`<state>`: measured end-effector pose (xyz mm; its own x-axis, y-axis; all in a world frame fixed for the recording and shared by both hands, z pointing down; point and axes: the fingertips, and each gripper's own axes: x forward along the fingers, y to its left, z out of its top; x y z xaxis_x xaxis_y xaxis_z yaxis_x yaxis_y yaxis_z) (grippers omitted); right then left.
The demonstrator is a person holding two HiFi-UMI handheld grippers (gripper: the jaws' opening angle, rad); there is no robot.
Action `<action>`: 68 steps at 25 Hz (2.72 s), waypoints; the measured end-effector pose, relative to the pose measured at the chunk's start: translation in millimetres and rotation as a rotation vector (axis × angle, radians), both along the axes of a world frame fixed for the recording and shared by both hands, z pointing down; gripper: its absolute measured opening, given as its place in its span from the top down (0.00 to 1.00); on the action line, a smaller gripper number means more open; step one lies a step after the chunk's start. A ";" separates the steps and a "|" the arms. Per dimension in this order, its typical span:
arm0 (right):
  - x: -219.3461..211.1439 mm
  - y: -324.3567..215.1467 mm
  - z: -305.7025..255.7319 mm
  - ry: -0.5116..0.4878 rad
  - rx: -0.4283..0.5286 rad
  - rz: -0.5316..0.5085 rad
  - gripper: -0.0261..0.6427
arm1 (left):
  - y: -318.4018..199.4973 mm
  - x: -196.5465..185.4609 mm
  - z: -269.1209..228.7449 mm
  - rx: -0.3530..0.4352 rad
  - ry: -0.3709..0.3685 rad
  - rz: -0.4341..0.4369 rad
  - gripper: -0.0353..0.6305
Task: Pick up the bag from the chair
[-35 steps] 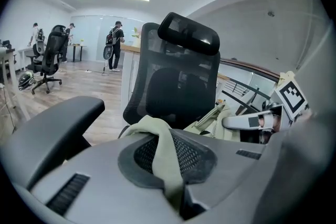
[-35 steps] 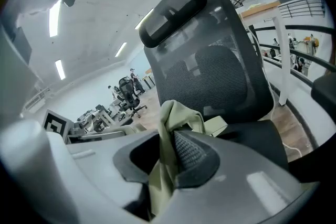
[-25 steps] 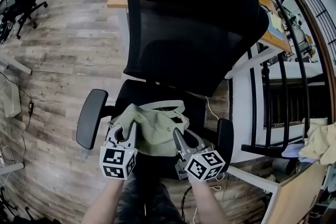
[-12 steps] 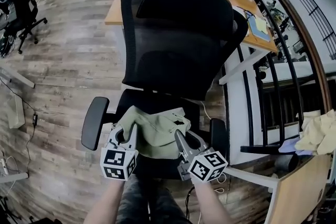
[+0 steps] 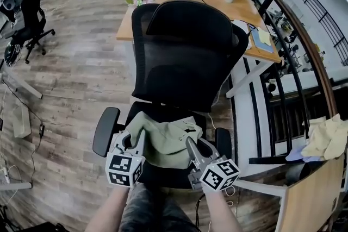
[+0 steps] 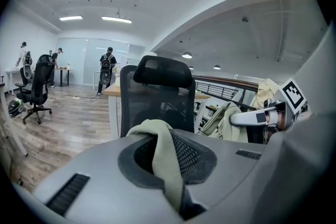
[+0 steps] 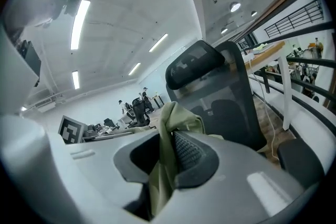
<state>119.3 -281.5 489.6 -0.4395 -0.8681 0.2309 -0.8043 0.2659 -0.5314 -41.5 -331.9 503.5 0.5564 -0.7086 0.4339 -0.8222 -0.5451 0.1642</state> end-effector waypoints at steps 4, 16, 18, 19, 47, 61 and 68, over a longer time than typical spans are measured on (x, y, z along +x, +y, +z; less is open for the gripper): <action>1.4 3.3 -21.0 -0.006 0.024 0.008 0.87 | 1.1 0.2 -21.4 0.026 0.003 0.011 0.93; 8.6 3.0 -77.8 -0.013 0.093 0.017 0.87 | -4.7 -4.3 -75.0 0.080 0.000 0.031 0.93; 9.5 3.2 -87.9 -0.013 0.108 0.014 0.87 | -6.1 -5.6 -83.6 0.087 0.005 0.033 0.93; 9.5 3.0 -93.2 -0.012 0.117 0.012 0.87 | -6.7 -6.4 -88.2 0.092 0.007 0.034 0.93; 16.3 -8.7 -244.6 -0.021 0.354 0.061 0.87 | -28.5 -3.6 -233.5 0.342 0.012 0.072 0.93; 30.7 -14.8 -319.6 -0.014 0.448 0.087 0.87 | -40.7 9.1 -306.9 0.454 0.045 0.119 0.93; 31.9 -15.4 -350.3 0.014 0.498 0.097 0.87 | -42.4 10.8 -336.8 0.510 0.044 0.129 0.93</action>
